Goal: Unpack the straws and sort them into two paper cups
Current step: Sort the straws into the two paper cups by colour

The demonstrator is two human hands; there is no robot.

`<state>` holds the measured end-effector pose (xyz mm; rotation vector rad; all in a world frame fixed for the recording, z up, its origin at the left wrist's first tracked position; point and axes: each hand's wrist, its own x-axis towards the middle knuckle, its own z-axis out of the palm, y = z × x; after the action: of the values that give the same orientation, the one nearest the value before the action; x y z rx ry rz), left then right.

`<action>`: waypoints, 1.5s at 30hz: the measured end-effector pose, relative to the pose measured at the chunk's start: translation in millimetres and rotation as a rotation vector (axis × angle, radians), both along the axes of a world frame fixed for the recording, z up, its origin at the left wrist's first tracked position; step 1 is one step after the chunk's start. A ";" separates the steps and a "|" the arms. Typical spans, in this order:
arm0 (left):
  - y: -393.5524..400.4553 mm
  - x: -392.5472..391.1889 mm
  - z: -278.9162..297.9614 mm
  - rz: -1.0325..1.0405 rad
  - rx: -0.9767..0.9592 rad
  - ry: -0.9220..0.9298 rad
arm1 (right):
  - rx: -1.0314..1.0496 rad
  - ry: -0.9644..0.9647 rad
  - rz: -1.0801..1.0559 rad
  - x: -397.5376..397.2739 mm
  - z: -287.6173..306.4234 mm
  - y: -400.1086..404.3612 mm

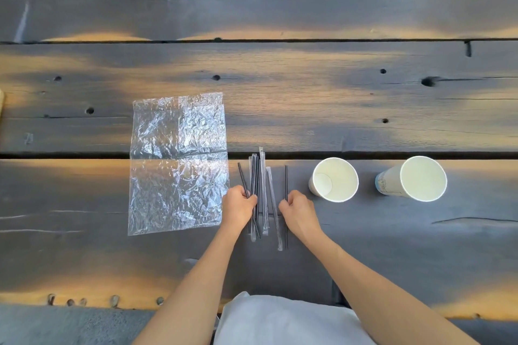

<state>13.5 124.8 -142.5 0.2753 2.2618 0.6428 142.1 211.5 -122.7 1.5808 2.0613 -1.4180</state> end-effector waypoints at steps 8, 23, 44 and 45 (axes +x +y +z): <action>-23.9 -12.5 7.3 0.237 0.091 -0.086 | -0.060 0.053 0.033 -36.2 9.6 -5.1; -39.3 -7.8 15.2 0.324 0.220 -0.186 | 0.167 -0.186 0.284 -77.8 7.5 -5.0; -17.1 0.9 40.1 0.118 0.189 -0.217 | -0.374 0.187 0.126 -53.4 29.7 10.9; -15.9 2.4 42.6 0.132 0.218 -0.257 | -0.401 0.236 0.118 -51.1 33.7 11.1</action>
<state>15.9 108.9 -99.9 0.1398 1.9769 0.9415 91.0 222.6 -89.0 1.1613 1.7925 -1.9004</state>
